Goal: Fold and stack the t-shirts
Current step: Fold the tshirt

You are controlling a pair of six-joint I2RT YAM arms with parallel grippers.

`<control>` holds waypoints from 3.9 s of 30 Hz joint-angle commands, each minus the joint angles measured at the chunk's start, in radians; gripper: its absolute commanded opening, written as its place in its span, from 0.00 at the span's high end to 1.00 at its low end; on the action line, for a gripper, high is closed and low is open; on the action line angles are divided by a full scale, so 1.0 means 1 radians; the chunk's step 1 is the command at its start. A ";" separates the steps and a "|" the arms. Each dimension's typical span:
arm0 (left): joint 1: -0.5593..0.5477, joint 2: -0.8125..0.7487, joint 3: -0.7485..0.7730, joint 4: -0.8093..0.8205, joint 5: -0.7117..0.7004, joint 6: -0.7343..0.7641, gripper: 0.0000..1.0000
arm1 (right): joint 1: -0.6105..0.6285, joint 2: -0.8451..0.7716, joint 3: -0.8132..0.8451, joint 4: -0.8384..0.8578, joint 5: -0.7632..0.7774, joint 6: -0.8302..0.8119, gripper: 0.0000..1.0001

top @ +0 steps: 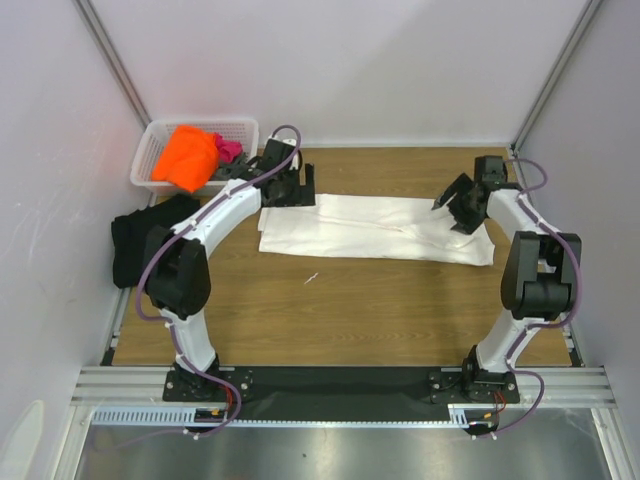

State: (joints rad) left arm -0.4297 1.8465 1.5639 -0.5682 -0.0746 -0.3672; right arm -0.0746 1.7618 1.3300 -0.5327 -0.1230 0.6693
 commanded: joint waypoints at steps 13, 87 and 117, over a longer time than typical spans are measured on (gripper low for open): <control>0.003 -0.012 -0.030 -0.018 -0.005 -0.004 0.05 | 0.010 -0.082 -0.288 0.068 0.025 0.006 0.22; -0.658 -0.041 -0.389 0.030 0.233 -0.265 0.07 | 0.323 0.719 0.665 0.217 -0.059 -0.200 0.21; -0.553 -0.412 -0.697 0.174 -0.135 -0.320 0.05 | 0.388 0.545 0.610 0.048 0.040 -0.263 0.18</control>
State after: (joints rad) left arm -0.9504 1.4010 0.8429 -0.4747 -0.1738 -0.6750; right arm 0.3031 2.2894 1.9148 -0.5072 -0.1123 0.4240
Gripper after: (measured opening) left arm 0.953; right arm 0.818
